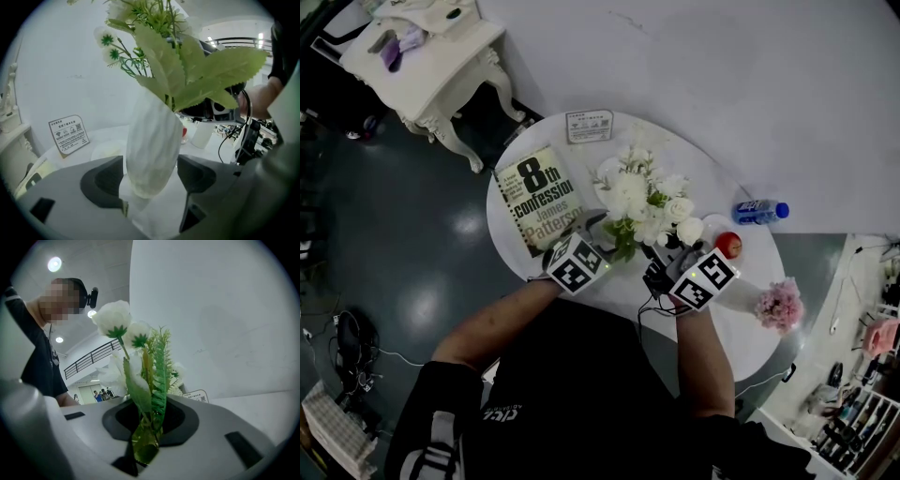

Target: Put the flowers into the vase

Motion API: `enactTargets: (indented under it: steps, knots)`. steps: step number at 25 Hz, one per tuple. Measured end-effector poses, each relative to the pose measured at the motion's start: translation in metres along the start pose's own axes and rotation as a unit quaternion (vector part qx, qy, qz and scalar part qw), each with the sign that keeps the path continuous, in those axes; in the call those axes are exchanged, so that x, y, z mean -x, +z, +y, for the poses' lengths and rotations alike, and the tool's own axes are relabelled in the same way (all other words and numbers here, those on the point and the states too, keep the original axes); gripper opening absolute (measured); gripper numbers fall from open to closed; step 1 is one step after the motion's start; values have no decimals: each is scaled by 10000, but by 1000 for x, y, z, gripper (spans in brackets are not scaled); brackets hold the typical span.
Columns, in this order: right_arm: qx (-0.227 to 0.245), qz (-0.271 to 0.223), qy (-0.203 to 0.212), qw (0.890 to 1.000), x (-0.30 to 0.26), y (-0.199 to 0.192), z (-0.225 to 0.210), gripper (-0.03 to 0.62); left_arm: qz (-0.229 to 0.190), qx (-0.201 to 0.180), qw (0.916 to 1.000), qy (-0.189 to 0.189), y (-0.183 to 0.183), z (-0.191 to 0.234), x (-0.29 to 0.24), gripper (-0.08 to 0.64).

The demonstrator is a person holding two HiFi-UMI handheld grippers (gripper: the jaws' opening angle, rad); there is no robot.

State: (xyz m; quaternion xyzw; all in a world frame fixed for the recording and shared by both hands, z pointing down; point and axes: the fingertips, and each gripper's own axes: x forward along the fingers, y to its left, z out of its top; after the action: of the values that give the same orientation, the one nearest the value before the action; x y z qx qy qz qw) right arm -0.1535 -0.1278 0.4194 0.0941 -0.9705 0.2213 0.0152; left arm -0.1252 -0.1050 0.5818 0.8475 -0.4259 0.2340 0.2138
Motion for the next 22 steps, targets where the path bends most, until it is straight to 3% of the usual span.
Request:
enactTargets:
  steps: [15,22]
  knots:
    - [66,130,-68,9999,3,-6,0,78,4,-34,10000,71,-4,0,-2,331]
    - [249,293,-158,9991,3,-9,1,109,-2,-37,10000,87,-5,0,-2,331]
